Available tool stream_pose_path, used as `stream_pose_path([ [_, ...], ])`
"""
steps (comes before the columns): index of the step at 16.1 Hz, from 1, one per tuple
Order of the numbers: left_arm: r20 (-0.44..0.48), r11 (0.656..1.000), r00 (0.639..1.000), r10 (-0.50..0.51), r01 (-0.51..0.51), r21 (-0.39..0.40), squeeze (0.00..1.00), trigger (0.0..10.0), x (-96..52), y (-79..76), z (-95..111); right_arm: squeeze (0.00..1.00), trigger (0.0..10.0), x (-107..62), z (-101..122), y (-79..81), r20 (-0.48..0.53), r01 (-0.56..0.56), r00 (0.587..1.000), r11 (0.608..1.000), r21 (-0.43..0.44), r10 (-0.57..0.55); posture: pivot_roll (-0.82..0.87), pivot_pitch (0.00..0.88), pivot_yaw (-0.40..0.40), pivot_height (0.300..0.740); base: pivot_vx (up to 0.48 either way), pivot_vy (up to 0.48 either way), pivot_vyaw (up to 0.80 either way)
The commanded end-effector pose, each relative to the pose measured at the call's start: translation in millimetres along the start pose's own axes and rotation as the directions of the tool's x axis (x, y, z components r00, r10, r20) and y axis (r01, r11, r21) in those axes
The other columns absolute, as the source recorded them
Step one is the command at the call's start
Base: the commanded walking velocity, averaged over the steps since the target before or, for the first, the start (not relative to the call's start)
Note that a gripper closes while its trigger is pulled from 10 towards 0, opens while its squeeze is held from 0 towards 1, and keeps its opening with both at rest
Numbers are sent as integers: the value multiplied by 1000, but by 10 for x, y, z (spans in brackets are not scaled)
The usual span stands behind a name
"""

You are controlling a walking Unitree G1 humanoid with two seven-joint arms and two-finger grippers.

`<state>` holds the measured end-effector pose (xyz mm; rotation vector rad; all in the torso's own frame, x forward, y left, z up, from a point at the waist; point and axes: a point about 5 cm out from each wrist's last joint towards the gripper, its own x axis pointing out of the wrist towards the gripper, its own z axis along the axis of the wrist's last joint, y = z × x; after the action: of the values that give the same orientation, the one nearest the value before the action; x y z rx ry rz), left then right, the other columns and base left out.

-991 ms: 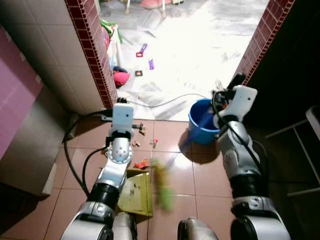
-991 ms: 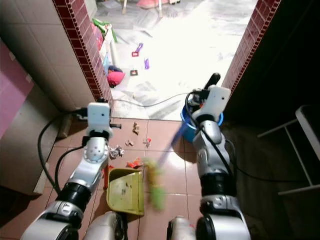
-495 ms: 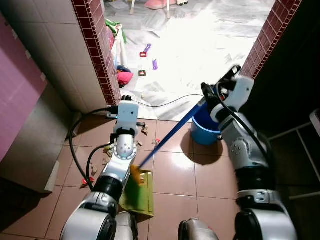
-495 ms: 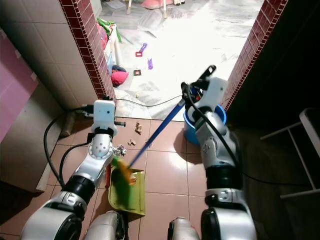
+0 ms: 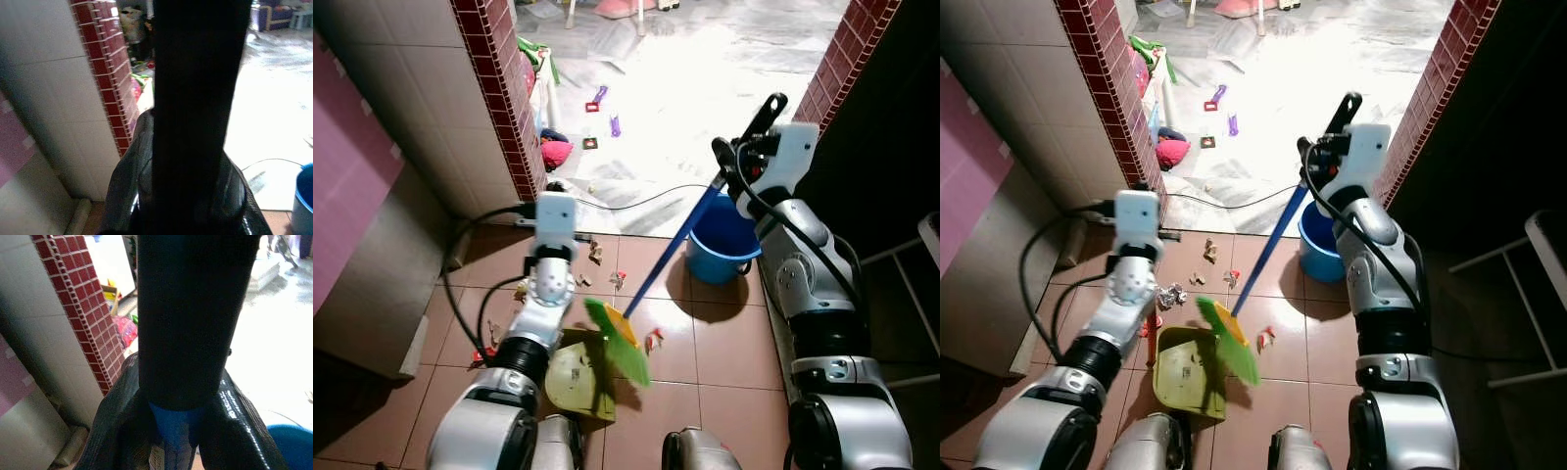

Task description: Sweep floor

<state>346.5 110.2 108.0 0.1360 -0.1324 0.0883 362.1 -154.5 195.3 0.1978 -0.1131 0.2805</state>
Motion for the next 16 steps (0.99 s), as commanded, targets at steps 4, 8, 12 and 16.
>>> stream_pose_path([
  [4,114,997,992,54,-48,-57,0,10000,104,120,279,0,10000,49,297,-105,145,67,988,991,-120,-49,-103,68,-4,740,0,0,0],
  [8,127,999,991,43,-40,-30,0,10000,53,176,267,0,10000,62,408,-165,202,105,977,972,-212,-61,-87,63,2,740,0,0,0],
  [12,86,1000,996,24,-23,-12,0,10000,-19,135,123,0,10000,-19,39,-185,136,137,985,951,-277,-102,-83,60,1,740,0,0,0],
  [16,33,999,999,-25,26,-31,0,10000,-35,-64,62,0,10000,-80,-390,-85,-20,149,988,975,-166,-154,-92,60,7,740,0,0,0],
])
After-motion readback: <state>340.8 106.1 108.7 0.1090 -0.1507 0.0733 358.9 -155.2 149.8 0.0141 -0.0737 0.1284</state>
